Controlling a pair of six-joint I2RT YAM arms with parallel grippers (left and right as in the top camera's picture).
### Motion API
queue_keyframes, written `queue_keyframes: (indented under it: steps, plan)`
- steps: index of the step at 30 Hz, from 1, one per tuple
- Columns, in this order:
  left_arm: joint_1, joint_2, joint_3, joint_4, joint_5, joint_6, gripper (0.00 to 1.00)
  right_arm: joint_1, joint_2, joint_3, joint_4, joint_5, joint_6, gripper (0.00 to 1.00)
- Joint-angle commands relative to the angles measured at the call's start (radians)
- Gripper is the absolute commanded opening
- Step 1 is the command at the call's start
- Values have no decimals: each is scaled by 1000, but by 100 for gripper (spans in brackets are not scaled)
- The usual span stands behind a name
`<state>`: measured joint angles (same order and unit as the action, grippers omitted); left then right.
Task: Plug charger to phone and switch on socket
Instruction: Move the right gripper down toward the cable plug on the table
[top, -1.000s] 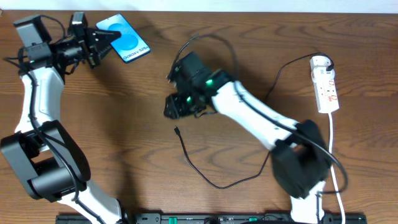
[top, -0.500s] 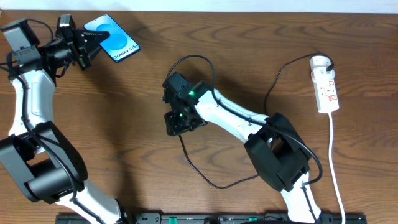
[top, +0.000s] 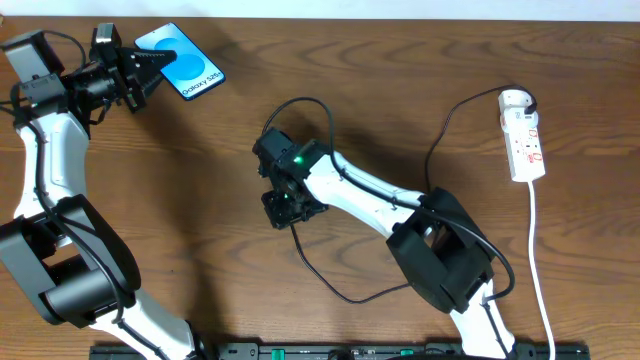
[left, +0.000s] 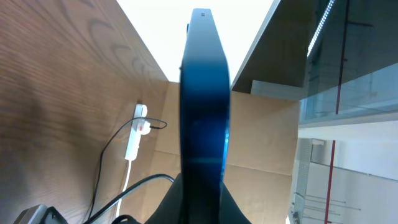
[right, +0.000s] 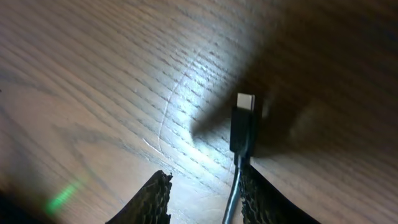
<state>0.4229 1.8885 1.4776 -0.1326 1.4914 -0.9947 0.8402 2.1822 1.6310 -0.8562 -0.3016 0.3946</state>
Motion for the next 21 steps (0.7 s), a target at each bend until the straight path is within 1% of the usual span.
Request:
queue_keyframes:
  steps: [1,8,16,18,21]
  plan:
    - [0,-26,-1,4,46,-2,7,9,14,-12,-13,49,43,34]
    - [0,-26,-1,4,46,-2,7,9,31,-22,-11,58,62,31]
    - [0,-26,-1,4,45,-2,8,9,57,-22,-12,11,65,21]
    - [0,-26,-1,4,45,-2,8,9,63,-22,-13,11,77,15]
    - [0,-26,-1,4,45,-2,8,3,70,-22,-16,8,87,3]
